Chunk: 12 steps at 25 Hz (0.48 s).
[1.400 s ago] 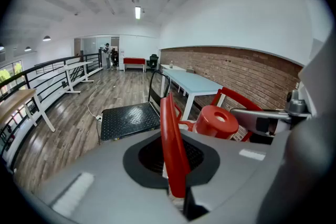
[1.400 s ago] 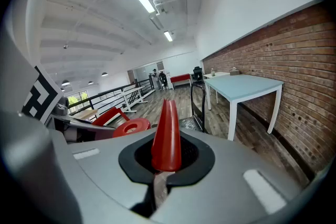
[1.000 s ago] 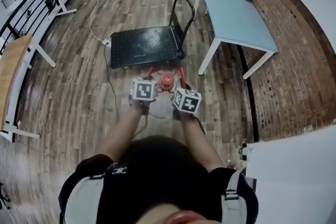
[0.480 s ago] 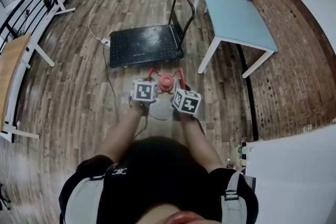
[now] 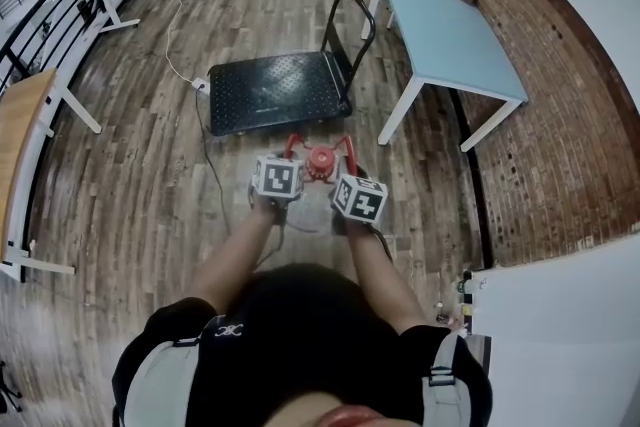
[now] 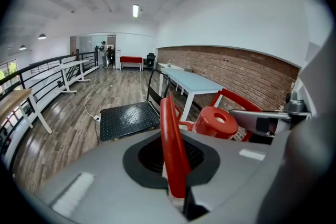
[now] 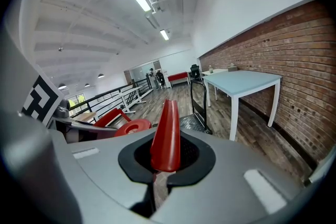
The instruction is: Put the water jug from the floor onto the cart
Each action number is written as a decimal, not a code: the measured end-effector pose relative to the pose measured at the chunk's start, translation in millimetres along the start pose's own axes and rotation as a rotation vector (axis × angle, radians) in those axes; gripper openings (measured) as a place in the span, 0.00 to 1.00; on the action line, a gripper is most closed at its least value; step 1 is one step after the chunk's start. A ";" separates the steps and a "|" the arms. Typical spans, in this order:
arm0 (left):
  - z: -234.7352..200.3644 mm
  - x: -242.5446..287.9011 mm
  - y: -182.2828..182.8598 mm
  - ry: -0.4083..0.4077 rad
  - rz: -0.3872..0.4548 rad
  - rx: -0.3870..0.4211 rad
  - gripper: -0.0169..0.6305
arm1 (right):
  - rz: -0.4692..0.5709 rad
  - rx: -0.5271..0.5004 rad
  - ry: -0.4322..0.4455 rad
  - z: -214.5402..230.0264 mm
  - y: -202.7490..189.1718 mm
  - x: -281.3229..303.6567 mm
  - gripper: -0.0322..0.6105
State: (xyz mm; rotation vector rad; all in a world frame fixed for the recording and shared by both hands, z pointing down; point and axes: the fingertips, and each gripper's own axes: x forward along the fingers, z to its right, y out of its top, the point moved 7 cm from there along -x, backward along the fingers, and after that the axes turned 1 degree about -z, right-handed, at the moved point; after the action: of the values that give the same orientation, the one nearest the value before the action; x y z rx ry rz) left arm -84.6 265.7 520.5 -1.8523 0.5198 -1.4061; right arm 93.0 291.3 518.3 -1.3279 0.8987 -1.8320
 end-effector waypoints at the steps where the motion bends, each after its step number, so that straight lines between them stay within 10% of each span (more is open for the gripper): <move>1: -4.5 -0.4 0.7 -0.004 0.001 0.006 0.04 | 0.002 0.004 -0.005 -3.9 -0.6 1.4 0.08; 12: -42.1 -0.8 4.2 -0.047 -0.011 0.044 0.04 | 0.016 0.037 -0.045 -36.4 -4.9 13.9 0.09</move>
State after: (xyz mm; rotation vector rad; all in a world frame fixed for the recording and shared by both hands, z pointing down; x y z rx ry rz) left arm -124.1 250.4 522.1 -1.8504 0.4525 -1.3671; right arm 54.1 287.0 520.5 -1.3305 0.8457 -1.7910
